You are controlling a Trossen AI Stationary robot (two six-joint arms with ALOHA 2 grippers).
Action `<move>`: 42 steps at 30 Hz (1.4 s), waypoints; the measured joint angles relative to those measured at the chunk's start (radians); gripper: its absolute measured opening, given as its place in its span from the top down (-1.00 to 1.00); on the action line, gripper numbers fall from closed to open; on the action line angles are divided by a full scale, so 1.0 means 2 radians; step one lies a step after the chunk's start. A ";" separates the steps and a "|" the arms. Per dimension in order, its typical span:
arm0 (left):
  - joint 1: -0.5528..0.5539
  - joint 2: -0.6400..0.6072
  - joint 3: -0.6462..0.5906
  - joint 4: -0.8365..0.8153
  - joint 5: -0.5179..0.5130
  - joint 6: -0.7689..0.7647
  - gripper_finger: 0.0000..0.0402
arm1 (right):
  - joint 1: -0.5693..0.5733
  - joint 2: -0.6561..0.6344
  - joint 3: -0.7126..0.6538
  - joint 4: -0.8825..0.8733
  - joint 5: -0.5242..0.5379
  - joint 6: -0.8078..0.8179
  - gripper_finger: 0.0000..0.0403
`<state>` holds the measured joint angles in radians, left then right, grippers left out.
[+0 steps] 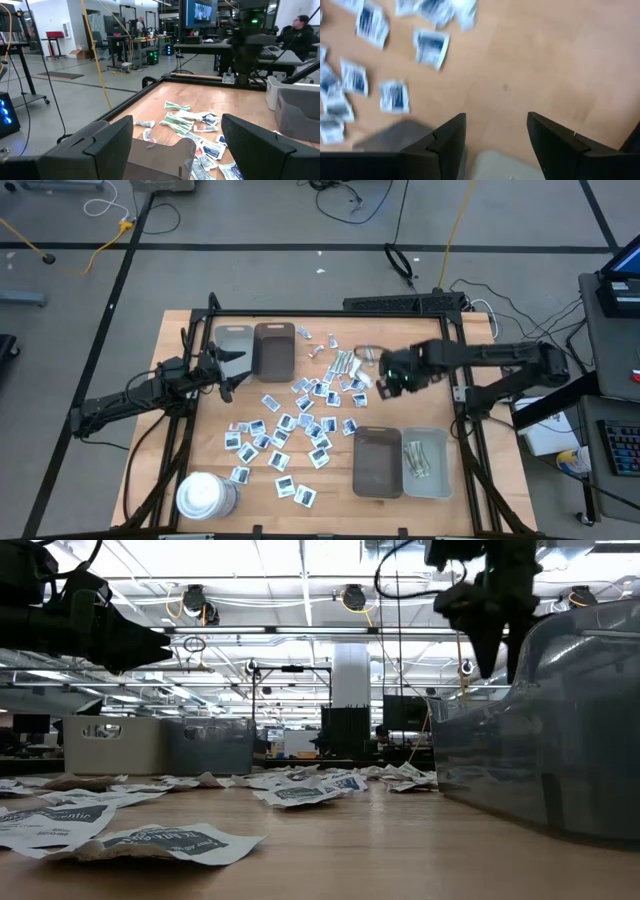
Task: Pick & Place First Aid Supplies
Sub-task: Put the white bandage pack into the bottom gray bin
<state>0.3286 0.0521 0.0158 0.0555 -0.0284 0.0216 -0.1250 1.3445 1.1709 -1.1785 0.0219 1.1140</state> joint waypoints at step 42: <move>0.000 0.000 0.000 0.000 0.000 0.000 -0.52 | -0.258 0.264 0.224 0.064 -0.014 -0.254 -0.03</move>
<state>0.3285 0.0521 0.0158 0.0555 -0.0284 0.0216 -0.6400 1.8728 1.6199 -1.0505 -0.0051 0.6055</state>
